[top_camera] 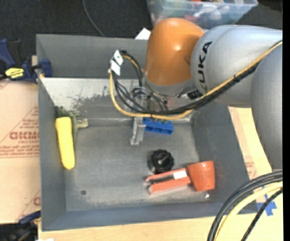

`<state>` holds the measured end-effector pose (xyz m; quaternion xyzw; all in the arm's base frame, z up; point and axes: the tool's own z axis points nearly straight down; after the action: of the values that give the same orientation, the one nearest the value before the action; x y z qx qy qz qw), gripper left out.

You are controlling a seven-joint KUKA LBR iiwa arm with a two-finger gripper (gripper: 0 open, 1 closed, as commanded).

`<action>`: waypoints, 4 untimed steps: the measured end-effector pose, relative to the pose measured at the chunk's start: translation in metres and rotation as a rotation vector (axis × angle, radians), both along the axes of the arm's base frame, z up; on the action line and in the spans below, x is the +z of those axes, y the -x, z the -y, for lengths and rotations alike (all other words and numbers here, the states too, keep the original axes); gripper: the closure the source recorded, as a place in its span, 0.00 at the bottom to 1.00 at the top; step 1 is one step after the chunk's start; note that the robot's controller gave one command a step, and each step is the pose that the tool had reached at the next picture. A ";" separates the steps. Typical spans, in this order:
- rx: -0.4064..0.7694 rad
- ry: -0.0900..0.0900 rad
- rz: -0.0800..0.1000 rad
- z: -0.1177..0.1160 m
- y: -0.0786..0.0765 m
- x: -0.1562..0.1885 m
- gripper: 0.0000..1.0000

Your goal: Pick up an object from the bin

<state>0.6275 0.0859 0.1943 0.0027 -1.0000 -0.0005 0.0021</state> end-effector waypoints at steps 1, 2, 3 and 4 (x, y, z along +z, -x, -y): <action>-0.003 -0.001 0.008 0.001 -0.002 0.005 0.00; -0.041 0.000 0.012 0.102 -0.024 -0.125 0.00; -0.342 -0.006 0.025 0.105 -0.018 -0.052 0.00; -0.127 -0.001 0.009 0.093 -0.023 -0.094 0.00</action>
Offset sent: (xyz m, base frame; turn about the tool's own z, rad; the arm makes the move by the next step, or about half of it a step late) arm 0.0216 -0.0970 -0.1243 0.0350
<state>0.6506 -0.0072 0.1000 -0.0606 -0.9982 -0.0012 -0.0026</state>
